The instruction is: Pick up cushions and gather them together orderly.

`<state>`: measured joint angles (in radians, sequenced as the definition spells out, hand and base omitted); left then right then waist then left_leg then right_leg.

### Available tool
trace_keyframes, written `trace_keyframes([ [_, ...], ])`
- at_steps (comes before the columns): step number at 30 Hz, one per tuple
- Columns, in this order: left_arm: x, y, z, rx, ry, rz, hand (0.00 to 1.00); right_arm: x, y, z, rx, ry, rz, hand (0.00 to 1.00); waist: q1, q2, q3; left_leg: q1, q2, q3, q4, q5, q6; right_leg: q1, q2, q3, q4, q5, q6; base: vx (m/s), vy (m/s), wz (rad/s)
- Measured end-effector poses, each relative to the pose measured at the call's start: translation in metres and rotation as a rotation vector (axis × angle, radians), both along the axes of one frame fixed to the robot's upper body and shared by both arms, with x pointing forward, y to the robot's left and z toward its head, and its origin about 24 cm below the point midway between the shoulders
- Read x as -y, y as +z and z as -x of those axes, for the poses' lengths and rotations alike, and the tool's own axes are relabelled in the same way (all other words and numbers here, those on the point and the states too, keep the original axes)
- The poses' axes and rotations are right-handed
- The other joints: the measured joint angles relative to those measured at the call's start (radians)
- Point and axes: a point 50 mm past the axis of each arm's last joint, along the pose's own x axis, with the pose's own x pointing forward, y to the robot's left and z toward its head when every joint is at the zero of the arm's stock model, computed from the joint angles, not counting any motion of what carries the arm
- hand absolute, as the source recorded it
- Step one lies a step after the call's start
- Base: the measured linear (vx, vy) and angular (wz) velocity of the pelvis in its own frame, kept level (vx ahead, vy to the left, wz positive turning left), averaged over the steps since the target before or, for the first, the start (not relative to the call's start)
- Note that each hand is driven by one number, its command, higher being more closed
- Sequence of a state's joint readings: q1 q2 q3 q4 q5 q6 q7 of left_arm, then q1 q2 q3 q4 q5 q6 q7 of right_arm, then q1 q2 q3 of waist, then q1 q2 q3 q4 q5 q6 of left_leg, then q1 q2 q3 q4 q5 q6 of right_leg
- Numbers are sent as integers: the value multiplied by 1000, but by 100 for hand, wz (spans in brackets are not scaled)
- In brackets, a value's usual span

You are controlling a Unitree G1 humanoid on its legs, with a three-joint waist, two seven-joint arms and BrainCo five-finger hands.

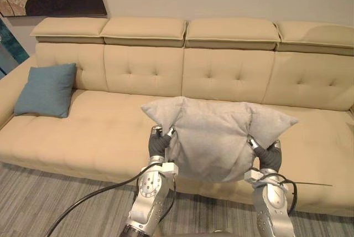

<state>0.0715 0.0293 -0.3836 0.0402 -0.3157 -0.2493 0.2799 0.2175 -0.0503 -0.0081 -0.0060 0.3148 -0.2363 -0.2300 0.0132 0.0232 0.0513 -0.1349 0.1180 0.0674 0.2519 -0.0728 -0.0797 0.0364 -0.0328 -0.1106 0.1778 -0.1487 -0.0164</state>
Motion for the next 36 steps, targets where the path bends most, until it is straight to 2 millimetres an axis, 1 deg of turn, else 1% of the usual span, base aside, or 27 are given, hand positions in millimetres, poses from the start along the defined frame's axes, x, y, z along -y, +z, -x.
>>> trace_keyframes([
  [1,-1,0,0,0,0,-5,100,-1,0,0,-1,1,-5,100,0,-7,0,10,-10,8,-17,6,5,0,-10,14,-1,-3,6,99,171,-13],
  [2,-2,-1,0,0,-1,-11,100,-2,0,0,1,4,-9,100,0,-17,-1,31,-30,23,-51,16,13,1,-30,35,-3,-9,24,44,135,-19],
  [3,-3,-1,0,-1,-3,-17,100,-2,0,-1,5,14,-4,100,0,-20,-3,55,-57,39,-100,26,26,0,-54,52,-9,-10,42,36,135,-19],
  [6,-2,-1,1,0,-10,-23,100,-2,0,-1,4,16,0,100,-2,-21,-2,74,-83,57,-147,42,42,-5,-79,69,-18,-10,67,35,131,-12],
  [8,-6,-2,1,4,-16,-47,100,-2,2,-3,10,23,17,100,-4,-22,-3,56,-89,62,-151,46,46,-22,-84,78,-33,-1,78,36,65,-7],
  [9,-9,-2,1,5,-18,-64,100,-3,3,-7,14,31,40,100,-6,-22,-3,43,-90,63,-154,50,49,-33,-84,79,-45,8,77,22,31,-12],
  [10,-11,-2,0,13,-21,-86,100,-5,7,-16,31,41,45,100,-7,-24,-2,21,-90,73,-159,59,51,-59,-83,87,-51,19,75,14,26,-11],
  [11,-12,-1,-1,17,-19,-90,100,-5,9,-20,40,46,51,100,-7,-24,-1,10,-90,76,-161,63,51,-71,-82,89,-53,25,78,-9,28,-20],
  [12,-12,4,-6,42,-10,-106,100,-6,18,-35,72,52,92,100,-5,-23,3,-27,-90,84,-160,70,54,-107,-78,97,-61,43,76,-35,35,-15],
  [14,-13,19,-19,104,16,-130,100,-10,39,-56,144,45,141,100,-3,-23,16,-82,-87,87,-160,85,59,-161,-74,102,-66,63,76,-63,32,-10],
  [15,-16,34,-31,164,61,-137,100,-18,59,-72,216,42,154,100,-2,-23,43,-110,-82,89,-157,94,61,-192,-70,106,-63,76,73,-80,14,-7],
  [16,-18,42,-37,192,85,-141,100,-21,68,-79,247,38,165,100,-1,-24,52,-124,-79,91,-153,96,62,-207,-69,108,-60,78,74,-118,12,-9],
  [17,-20,59,-47,247,125,-130,100,-27,88,-90,314,32,175,100,3,-22,66,-164,-71,92,-133,96,62,-240,-64,114,-56,87,75,-110,0,-16],
  [18,-21,79,-58,317,167,-136,100,-32,109,-99,382,13,196,100,24,-21,69,-212,-60,101,-119,98,63,-286,-57,124,-56,101,72,-106,-1,-20],
  [19,-21,88,-62,349,186,-139,100,-34,118,-103,410,3,197,100,30,-22,73,-227,-57,105,-114,99,63,-303,-55,129,-56,105,71,-87,-7,-20],
  [21,-25,126,-80,468,262,-139,100,-43,154,-122,507,-36,218,100,46,-17,111,-268,-49,106,-107,112,63,-345,-48,134,-52,117,74,-81,-11,-10],
  [22,-26,134,-85,494,277,-149,100,-44,162,-128,520,-43,218,100,48,-17,112,-282,-47,107,-108,116,63,-361,-46,135,-48,119,74,-81,-11,-5],
  [23,-28,148,-92,533,301,-159,100,-46,174,-136,540,-53,218,100,50,-16,117,-303,-45,106,-109,125,63,-384,-43,135,-42,122,73,-75,-13,-1],
  [24,-32,172,-103,599,342,-177,100,-51,198,-147,585,-75,231,100,52,-15,146,-323,-43,103,-114,138,62,-407,-39,134,-42,130,71,-72,-13,1],
  [25,-33,184,-107,630,359,-183,100,-52,209,-152,605,-87,251,100,53,-13,164,-331,-43,102,-118,146,61,-416,-37,133,-42,135,70,-90,-11,2],
  [26,-35,199,-113,664,379,-188,100,-55,226,-157,632,-104,258,100,54,-13,173,-349,-43,101,-138,164,60,-442,-36,133,-42,141,72,-96,-14,4],
  [27,-38,219,-120,706,408,-198,100,-55,248,-162,669,-136,269,100,54,-8,200,-364,-46,96,-166,191,61,-469,-35,128,-43,151,72,-78,-13,5],
  [28,-39,225,-122,718,415,-206,100,-55,256,-163,683,-149,276,100,54,-6,215,-366,-47,94,-176,199,61,-474,-35,127,-43,153,71,-53,-10,9],
  [31,-45,256,-136,754,451,-256,100,-57,295,-168,739,-186,276,100,52,3,275,-408,-50,83,-203,232,56,-529,-33,123,-38,162,70,-40,0,4],
  [32,-45,260,-138,756,455,-262,100,-57,301,-169,745,-191,272,100,50,5,290,-408,-51,81,-213,240,56,-532,-33,122,-38,163,71,0,0,0],
  [33,-44,271,-141,765,462,-269,100,-57,314,-169,760,-205,254,100,49,10,315,-425,-54,71,-224,252,53,-557,-33,121,-31,163,71,0,0,0],
  [36,-41,289,-145,783,466,-271,100,-57,329,-168,774,-241,236,100,48,17,327,-479,-54,57,-243,275,45,-624,-32,121,-17,165,71,0,0,0],
])
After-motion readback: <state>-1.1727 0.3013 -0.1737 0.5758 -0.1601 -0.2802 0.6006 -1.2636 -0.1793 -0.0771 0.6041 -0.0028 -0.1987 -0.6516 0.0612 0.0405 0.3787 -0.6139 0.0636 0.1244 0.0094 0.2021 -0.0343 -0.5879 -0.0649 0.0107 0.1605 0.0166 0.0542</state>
